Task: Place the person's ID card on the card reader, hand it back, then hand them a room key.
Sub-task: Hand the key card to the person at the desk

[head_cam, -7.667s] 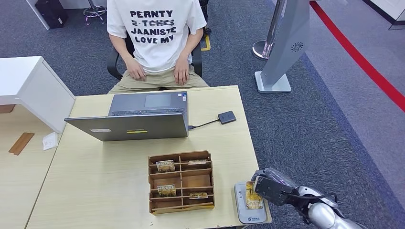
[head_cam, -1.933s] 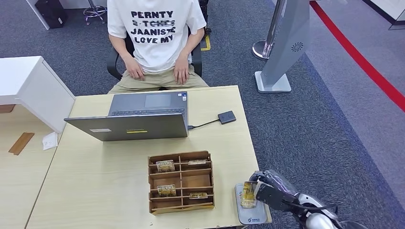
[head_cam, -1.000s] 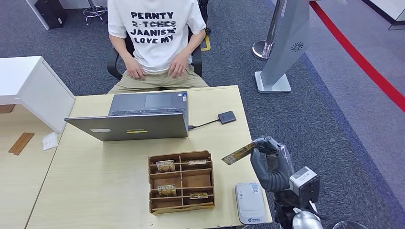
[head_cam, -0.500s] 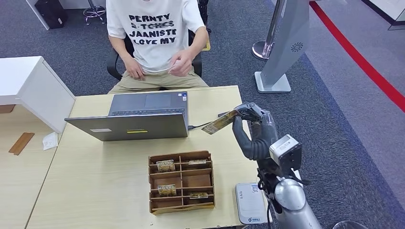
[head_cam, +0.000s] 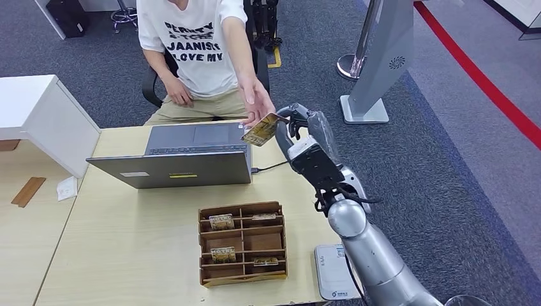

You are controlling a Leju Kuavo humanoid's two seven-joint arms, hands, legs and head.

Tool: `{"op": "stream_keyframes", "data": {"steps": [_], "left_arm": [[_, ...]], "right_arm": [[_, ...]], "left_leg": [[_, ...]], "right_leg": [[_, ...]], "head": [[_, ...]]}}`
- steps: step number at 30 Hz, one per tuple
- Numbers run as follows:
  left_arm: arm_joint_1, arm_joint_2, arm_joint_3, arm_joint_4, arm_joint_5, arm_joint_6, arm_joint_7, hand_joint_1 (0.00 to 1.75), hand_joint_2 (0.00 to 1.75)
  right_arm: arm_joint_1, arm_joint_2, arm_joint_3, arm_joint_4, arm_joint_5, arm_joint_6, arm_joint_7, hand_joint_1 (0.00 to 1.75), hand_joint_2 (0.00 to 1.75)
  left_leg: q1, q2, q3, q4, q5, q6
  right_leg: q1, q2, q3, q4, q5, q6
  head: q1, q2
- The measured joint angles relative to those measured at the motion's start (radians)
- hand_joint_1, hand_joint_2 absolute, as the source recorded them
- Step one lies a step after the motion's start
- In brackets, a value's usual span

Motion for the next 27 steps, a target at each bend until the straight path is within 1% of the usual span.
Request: {"op": "stream_keyframes", "data": {"steps": [6,13,14,17,18,20,27], "left_arm": [[-0.007,-0.005,-0.018,0.0,-0.011,-0.006,0.007,0.0,0.0],[-0.011,-0.006,-0.03,0.0,-0.016,-0.009,0.009,0.0,0.0],[-0.011,-0.007,-0.031,0.0,-0.016,-0.009,0.01,0.0,0.0],[-0.011,-0.008,-0.036,0.0,-0.016,-0.01,0.012,0.0,0.0],[-0.011,-0.008,-0.038,0.0,-0.015,-0.011,0.013,0.0,0.0],[-0.011,-0.008,-0.041,0.0,-0.014,-0.011,0.014,0.0,0.0],[-0.01,-0.008,-0.044,0.0,0.002,-0.01,0.013,0.0,0.0]], "right_arm": [[-0.047,0.025,0.037,0.09,0.129,-0.072,0.021,1.75,1.75],[-0.052,0.049,0.08,0.148,0.297,-0.184,0.023,1.75,1.75],[-0.052,0.05,0.085,0.153,0.318,-0.193,0.024,1.54,1.75],[-0.051,0.05,0.101,0.171,0.375,-0.205,0.031,0.26,1.75],[-0.051,0.05,0.107,0.177,0.387,-0.205,0.034,0.03,1.75],[-0.051,0.05,0.116,0.187,0.399,-0.202,0.039,0.0,1.75],[-0.035,0.05,0.131,0.204,0.4,-0.192,0.042,0.0,1.75]], "left_leg": [[0.0,0.0,0.0,0.0,0.0,0.0],[0.0,0.0,0.0,0.0,0.0,0.0],[0.0,0.0,0.0,0.0,0.0,0.0],[0.0,0.0,0.0,0.0,0.0,0.0],[0.0,0.0,0.0,0.0,0.0,0.0],[0.0,0.0,0.0,0.0,0.0,0.0],[0.0,0.0,0.0,0.0,0.0,0.0]], "right_leg": [[0.0,0.0,0.0,0.0,0.0,0.0],[0.0,0.0,0.0,0.0,0.0,0.0],[0.0,0.0,0.0,0.0,0.0,0.0],[0.0,0.0,0.0,0.0,0.0,0.0],[0.0,0.0,0.0,0.0,0.0,0.0],[0.0,0.0,0.0,0.0,0.0,0.0],[0.0,0.0,0.0,0.0,0.0,0.0]], "head": [[0.0,0.0],[0.0,0.0],[0.0,0.0],[0.0,0.0],[0.0,0.0],[0.0,0.0],[0.0,0.0]]}}
